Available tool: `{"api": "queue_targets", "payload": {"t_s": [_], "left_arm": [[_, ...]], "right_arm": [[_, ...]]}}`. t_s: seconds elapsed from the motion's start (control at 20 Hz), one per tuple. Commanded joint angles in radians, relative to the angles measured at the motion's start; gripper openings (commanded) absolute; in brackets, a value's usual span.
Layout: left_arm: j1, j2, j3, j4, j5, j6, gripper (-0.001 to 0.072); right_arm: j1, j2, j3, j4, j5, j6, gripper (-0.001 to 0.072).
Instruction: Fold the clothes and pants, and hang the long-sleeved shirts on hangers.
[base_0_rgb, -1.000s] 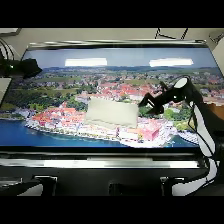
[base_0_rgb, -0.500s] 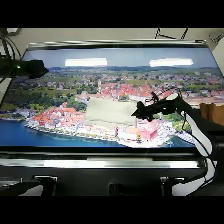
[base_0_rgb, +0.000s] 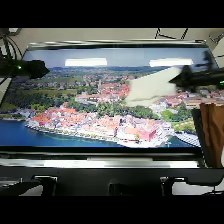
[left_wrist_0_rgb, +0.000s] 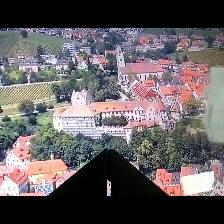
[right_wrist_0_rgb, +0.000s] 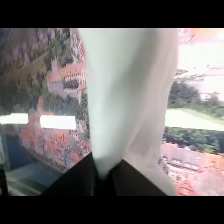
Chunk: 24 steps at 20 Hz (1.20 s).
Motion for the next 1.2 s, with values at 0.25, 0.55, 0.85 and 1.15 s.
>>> {"api": "queue_targets", "payload": {"t_s": [0.25, 0.55, 0.85, 1.15], "left_arm": [[-0.001, 0.000, 0.000, 0.000, 0.000, 0.012, 0.0022], [-0.011, 0.000, 0.000, -0.001, 0.000, 0.027, 0.0023], [-0.041, 0.000, 0.001, -0.002, 0.000, 0.027, 0.0022], [-0.050, 0.000, 0.001, -0.001, 0.000, 0.026, 0.0023]], "right_arm": [[-0.507, 0.053, 0.332, -0.117, 0.222, 0.234, 0.0039], [-0.731, 0.099, 0.338, -0.193, 0.289, 0.282, 0.0039], [-0.792, 0.115, 0.243, -0.531, 0.341, 0.290, 0.0039], [-0.799, 0.245, -0.210, -0.783, 0.213, 0.261, 0.0040]]}}
